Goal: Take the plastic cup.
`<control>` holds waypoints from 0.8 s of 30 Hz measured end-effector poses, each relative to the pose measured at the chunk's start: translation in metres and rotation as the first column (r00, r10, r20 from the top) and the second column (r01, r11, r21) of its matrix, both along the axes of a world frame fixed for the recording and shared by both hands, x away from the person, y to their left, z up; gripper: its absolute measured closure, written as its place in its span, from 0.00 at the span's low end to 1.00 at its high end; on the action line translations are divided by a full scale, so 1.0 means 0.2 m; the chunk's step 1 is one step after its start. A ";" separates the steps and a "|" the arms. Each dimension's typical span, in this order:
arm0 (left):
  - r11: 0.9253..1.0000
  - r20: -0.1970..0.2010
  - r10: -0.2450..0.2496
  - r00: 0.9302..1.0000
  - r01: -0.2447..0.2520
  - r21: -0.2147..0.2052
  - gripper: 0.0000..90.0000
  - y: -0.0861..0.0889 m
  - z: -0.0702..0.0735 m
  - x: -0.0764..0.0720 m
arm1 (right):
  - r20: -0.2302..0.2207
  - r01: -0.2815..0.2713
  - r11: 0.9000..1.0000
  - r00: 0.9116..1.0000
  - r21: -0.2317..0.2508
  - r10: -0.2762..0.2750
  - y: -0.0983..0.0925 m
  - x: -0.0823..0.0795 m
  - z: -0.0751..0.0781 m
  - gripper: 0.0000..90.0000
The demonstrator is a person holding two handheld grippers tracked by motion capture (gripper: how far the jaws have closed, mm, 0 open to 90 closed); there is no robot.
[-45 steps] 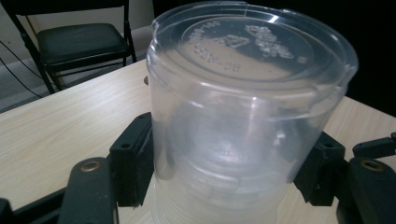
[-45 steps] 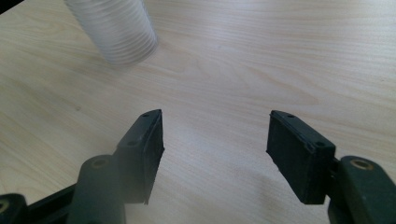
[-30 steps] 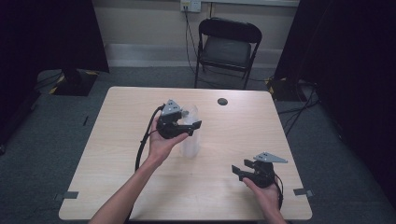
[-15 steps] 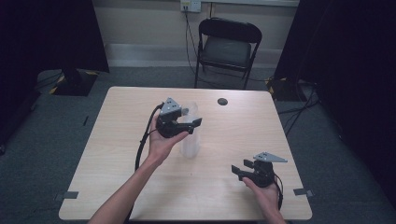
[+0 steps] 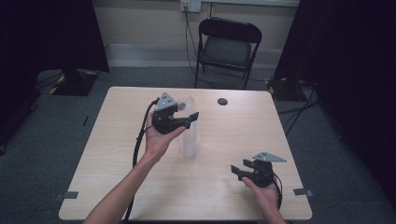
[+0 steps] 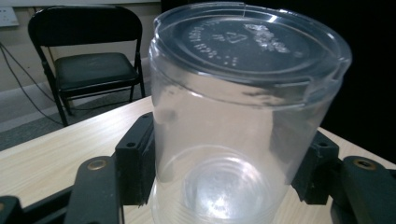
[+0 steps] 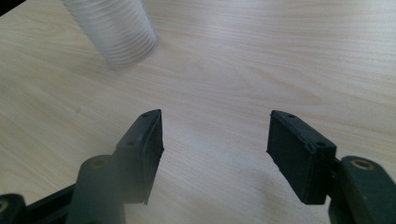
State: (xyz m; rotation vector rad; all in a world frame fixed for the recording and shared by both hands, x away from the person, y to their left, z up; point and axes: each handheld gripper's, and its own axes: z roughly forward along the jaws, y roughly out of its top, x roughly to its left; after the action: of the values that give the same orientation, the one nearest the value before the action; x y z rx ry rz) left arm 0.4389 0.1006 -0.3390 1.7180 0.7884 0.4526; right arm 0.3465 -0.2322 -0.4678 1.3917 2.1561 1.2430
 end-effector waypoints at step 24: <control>0.999 0.019 0.008 1.000 -0.007 -0.041 0.41 0.11 0.12 -0.05 | 0.008 -0.010 1.000 1.000 0.001 0.010 0.00 -0.01 0.01 0.39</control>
State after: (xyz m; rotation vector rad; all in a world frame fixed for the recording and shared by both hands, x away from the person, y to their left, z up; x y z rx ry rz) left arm 0.4286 0.1230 -0.3159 1.6710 0.7857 0.4543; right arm 0.3443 -0.2312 -0.4653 1.3760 2.1604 1.2518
